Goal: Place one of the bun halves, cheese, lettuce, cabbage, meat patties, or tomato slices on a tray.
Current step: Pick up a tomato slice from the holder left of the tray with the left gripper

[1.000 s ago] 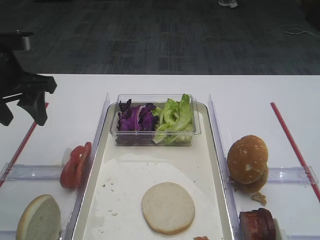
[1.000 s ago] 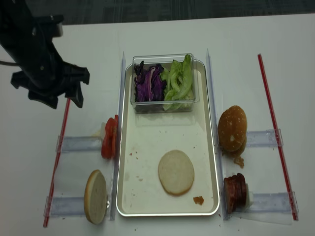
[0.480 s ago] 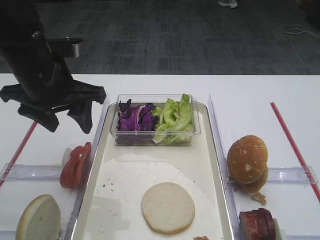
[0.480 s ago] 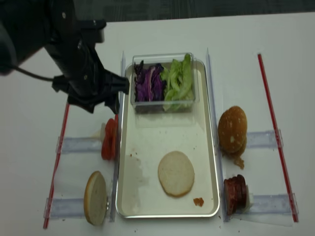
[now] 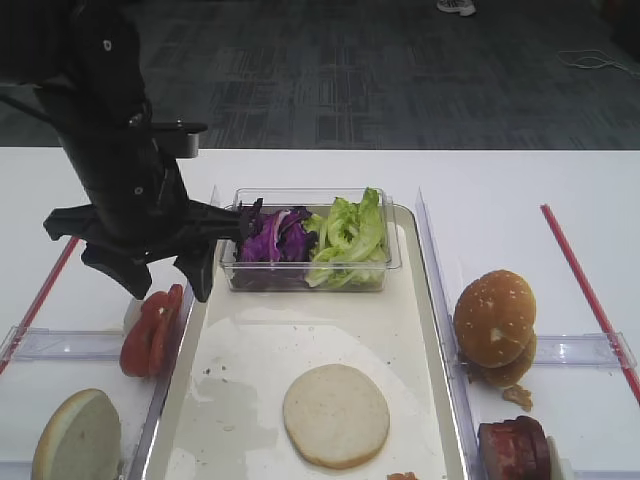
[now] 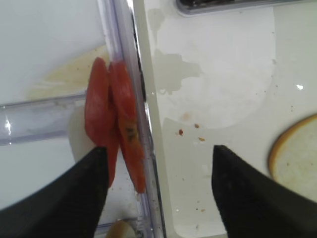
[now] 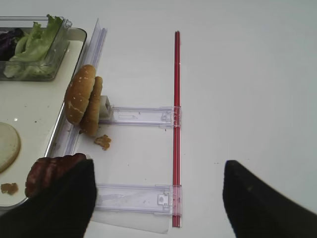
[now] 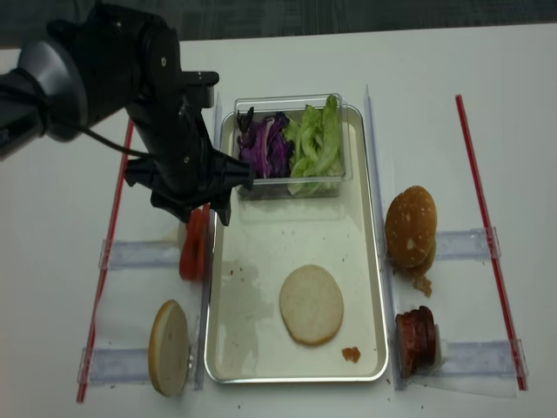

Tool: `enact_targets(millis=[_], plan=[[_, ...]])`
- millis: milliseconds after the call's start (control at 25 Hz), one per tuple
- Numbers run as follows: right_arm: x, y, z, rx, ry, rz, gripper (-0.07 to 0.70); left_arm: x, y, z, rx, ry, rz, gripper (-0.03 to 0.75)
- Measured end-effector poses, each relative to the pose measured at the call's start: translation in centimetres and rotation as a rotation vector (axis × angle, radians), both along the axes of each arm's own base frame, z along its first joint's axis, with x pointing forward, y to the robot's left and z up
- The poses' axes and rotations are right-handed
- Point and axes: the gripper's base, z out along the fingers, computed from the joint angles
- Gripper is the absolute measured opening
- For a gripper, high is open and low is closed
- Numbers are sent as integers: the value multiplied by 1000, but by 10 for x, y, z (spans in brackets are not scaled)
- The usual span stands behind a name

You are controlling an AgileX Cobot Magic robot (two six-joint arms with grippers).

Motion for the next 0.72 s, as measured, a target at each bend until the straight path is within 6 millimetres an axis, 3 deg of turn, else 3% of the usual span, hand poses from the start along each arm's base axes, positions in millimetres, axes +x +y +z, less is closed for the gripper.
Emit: enact_targets(millis=[720], plan=[[0,0,0,0,0,0,533,11,-5,-34,25,54,15,415]])
